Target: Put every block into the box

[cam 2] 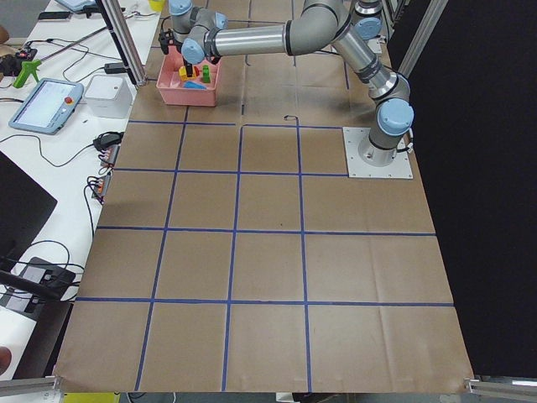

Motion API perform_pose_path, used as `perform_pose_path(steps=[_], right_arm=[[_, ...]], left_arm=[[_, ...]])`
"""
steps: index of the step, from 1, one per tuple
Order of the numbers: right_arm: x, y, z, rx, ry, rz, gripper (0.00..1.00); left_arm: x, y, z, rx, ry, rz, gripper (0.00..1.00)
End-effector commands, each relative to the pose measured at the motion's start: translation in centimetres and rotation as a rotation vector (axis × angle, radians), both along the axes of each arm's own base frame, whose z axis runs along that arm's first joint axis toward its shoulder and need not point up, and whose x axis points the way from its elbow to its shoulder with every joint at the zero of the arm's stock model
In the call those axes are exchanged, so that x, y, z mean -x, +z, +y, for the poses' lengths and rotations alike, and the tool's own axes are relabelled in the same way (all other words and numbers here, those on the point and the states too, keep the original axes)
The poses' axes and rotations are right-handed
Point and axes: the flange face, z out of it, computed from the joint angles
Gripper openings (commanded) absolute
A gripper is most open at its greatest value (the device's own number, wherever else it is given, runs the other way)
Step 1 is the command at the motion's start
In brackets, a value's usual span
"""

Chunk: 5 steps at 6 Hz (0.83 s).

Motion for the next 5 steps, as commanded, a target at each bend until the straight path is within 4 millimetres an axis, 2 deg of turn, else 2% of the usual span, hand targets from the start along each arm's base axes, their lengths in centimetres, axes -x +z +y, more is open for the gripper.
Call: perform_pose_path(steps=[1, 2, 3, 4, 5], right_arm=[[0.7, -3.3, 7.2, -0.054, -0.105, 0.086, 1.00], [0.8, -4.6, 7.6, -0.094, -0.170, 0.104, 1.00], [0.8, -4.8, 7.3, -0.094, -0.226, 0.105, 1.00], [0.8, -5.0, 7.2, -0.097, -0.228, 0.105, 1.00], [0.8, -5.0, 7.2, -0.098, -0.228, 0.104, 1.00]], left_arm=[[-1.3, 5.7, 1.6, 0.020, -0.109, -0.073, 0.98], [-4.2, 10.9, 4.1, -0.026, -0.208, -0.130, 0.99], [-8.6, 14.9, 6.3, -0.089, -0.278, -0.149, 0.99], [-13.8, 17.7, 8.9, -0.109, -0.351, -0.156, 0.99], [-19.4, 19.9, 12.8, -0.113, -0.402, -0.159, 1.00]])
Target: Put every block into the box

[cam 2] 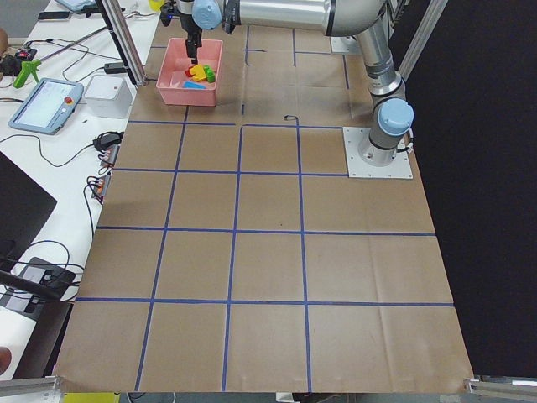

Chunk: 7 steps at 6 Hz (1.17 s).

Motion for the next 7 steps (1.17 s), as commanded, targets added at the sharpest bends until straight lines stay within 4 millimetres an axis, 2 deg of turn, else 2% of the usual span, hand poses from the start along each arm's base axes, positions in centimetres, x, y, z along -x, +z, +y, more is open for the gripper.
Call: perform_pose_path(steps=[1, 2, 3, 4, 6, 7], right_arm=[[0.0, -0.1, 0.0, -0.001, -0.004, -0.003, 1.00], [0.0, -0.2, -0.1, -0.003, -0.001, -0.002, 1.00], [0.0, -0.2, -0.1, -0.003, -0.001, -0.002, 1.00], [0.0, -0.2, -0.1, -0.003, -0.002, -0.003, 1.00], [0.0, -0.2, -0.1, -0.004, -0.002, -0.003, 1.00], [0.0, -0.4, -0.1, -0.007, -0.002, -0.003, 1.00]], left_arm=[[-8.4, 3.4, 8.6, -0.019, -0.065, 0.007, 1.00], [-9.1, 4.8, 13.5, -0.003, -0.046, 0.010, 1.00], [-8.2, 6.0, 15.5, 0.018, -0.007, 0.019, 1.00], [-7.0, 6.7, 16.2, 0.028, 0.034, 0.024, 1.00], [-5.5, 6.3, 16.6, 0.020, 0.024, 0.024, 1.00], [-5.4, 6.1, 16.5, 0.021, 0.023, 0.023, 1.00]])
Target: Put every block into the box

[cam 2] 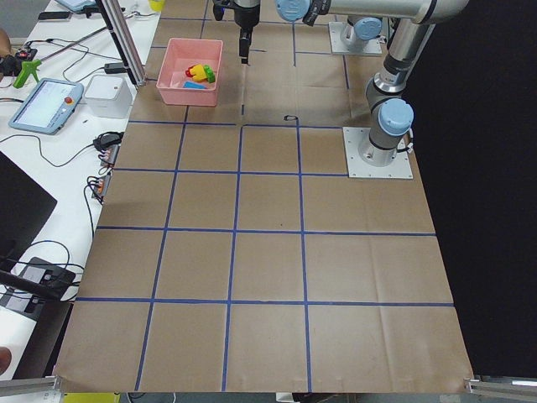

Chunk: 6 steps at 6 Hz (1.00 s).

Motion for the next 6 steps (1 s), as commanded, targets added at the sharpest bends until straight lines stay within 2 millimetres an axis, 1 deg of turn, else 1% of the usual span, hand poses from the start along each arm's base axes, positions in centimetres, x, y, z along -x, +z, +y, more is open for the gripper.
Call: perform_pose_path(steps=[1, 2, 3, 4, 5, 6], right_arm=[[0.0, -0.2, 0.0, -0.004, -0.002, -0.002, 1.00], [0.0, -0.1, 0.0, -0.001, -0.002, -0.001, 1.00], [0.0, 0.2, -0.1, 0.015, -0.006, -0.002, 1.00], [0.0, 0.5, -0.3, 0.040, -0.006, -0.002, 1.00], [0.0, 0.6, -0.2, 0.042, -0.005, 0.002, 1.00], [0.0, 0.5, -0.3, 0.042, -0.005, 0.001, 1.00]], left_arm=[[0.2, -0.1, 0.2, 0.003, -0.002, -0.003, 1.00], [0.2, 0.4, 0.5, 0.004, -0.003, -0.006, 1.00], [-0.3, 1.0, 0.5, 0.015, -0.002, -0.076, 1.00], [-0.4, 0.9, 0.6, 0.013, 0.000, -0.089, 1.00], [-0.4, 0.2, 0.6, 0.000, 0.001, -0.079, 1.00], [-0.1, 0.2, 0.6, -0.001, -0.001, -0.052, 1.00]])
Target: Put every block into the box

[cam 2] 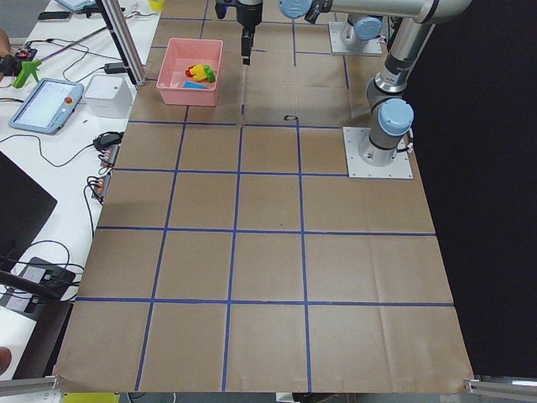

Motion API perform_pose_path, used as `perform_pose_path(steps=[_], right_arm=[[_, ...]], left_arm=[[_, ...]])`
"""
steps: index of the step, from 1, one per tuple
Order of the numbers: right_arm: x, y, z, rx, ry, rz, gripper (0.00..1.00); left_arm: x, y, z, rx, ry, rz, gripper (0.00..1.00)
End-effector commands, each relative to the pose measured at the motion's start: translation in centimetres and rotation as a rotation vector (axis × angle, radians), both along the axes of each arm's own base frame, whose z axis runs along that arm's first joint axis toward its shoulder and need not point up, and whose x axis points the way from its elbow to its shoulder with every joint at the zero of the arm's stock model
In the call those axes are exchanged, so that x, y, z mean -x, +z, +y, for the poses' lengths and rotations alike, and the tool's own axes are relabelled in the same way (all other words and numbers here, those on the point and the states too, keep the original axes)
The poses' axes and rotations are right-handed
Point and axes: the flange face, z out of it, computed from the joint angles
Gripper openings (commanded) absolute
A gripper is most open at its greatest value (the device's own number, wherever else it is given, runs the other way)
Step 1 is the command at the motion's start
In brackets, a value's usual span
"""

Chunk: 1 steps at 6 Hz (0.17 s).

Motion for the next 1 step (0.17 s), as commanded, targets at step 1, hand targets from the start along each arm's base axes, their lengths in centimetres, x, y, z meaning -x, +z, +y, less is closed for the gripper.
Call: perform_pose_path(steps=[1], right_arm=[[0.01, 0.07, 0.03, 0.002, 0.000, 0.001, 1.00]], left_arm=[[0.63, -0.07, 0.05, 0.001, -0.001, 0.063, 1.00]])
